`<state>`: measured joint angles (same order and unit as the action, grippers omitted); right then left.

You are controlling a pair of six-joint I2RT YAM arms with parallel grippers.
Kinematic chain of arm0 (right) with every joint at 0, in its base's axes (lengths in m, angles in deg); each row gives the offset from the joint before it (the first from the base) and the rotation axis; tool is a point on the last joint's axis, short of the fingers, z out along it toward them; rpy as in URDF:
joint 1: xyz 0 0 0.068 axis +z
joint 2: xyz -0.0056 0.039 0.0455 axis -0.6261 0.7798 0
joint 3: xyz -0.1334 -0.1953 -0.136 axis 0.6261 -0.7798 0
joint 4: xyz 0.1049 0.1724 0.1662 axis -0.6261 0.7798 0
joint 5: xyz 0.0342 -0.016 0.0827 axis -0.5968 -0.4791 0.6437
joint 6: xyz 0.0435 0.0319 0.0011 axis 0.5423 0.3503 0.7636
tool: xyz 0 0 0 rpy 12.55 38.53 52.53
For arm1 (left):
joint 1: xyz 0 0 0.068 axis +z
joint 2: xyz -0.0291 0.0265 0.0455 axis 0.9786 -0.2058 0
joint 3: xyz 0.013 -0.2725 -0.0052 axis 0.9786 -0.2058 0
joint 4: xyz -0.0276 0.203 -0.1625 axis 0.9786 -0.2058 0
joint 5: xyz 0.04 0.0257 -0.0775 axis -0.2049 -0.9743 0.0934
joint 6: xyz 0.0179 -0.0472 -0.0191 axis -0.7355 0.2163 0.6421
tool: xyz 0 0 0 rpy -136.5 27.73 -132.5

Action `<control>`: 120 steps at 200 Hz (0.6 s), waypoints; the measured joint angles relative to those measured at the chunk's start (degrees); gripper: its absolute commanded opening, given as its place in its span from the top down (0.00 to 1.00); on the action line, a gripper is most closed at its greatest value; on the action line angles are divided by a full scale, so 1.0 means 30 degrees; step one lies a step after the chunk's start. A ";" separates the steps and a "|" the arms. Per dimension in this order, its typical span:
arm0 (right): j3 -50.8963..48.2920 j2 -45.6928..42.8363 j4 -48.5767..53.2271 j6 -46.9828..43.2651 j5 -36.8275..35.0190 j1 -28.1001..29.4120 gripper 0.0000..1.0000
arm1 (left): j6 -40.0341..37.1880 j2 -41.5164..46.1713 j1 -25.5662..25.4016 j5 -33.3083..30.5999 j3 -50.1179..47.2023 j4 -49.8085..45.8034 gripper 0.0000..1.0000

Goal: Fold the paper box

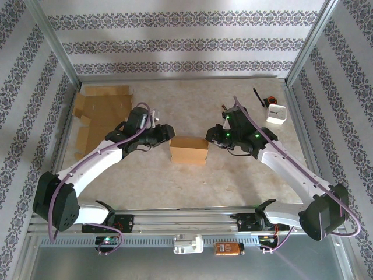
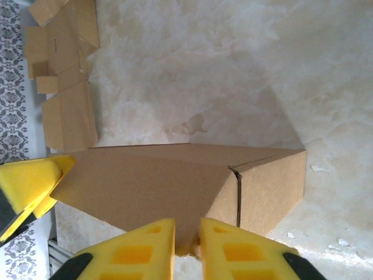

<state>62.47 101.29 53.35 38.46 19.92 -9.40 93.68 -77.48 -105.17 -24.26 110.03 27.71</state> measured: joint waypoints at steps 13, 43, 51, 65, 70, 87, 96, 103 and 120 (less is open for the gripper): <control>-0.0277 -0.0051 -0.0153 0.0007 -0.0095 0.0211 0.84 | 0.0168 0.0036 0.0000 0.0102 -0.0313 0.0073 0.75; -0.1013 -0.0481 -0.0444 -0.0007 -0.0444 0.0619 0.85 | 0.0291 0.0437 0.0000 0.0095 -0.0976 0.0539 0.82; -0.1195 -0.0539 -0.0525 -0.0022 -0.0561 0.0685 0.85 | 0.0299 0.0510 0.0000 0.0095 -0.1144 0.0699 0.82; -0.1399 -0.0561 -0.0619 -0.0058 -0.0641 0.0801 0.84 | 0.0299 0.0619 0.0000 0.0080 -0.1355 0.0911 0.83; -0.1421 -0.0561 -0.0612 -0.0095 -0.0656 0.0801 0.83 | 0.0299 0.0627 0.0000 0.0066 -0.1399 0.0947 0.83; -0.1406 -0.0597 -0.0539 -0.0335 -0.0787 0.0801 0.77 | 0.0291 0.0692 -0.0007 -0.0022 -0.1421 0.0962 0.83; -0.1326 -0.0634 -0.0350 -0.0495 -0.0903 0.0801 0.72 | 0.0291 0.0729 -0.0007 -0.0080 -0.1421 0.0947 0.82; -0.1166 -0.0648 -0.0066 -0.0546 -0.0991 0.0801 0.69 | 0.0291 0.0765 -0.0007 -0.0131 -0.1421 0.0918 0.79; -0.0699 -0.0750 0.0517 -0.0510 -0.1202 0.0787 0.59 | 0.0146 0.0918 0.0000 -0.0211 -0.1421 0.0743 0.64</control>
<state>60.37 99.04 54.91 36.93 16.32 -7.04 94.12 -74.72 -105.17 -24.89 105.77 29.94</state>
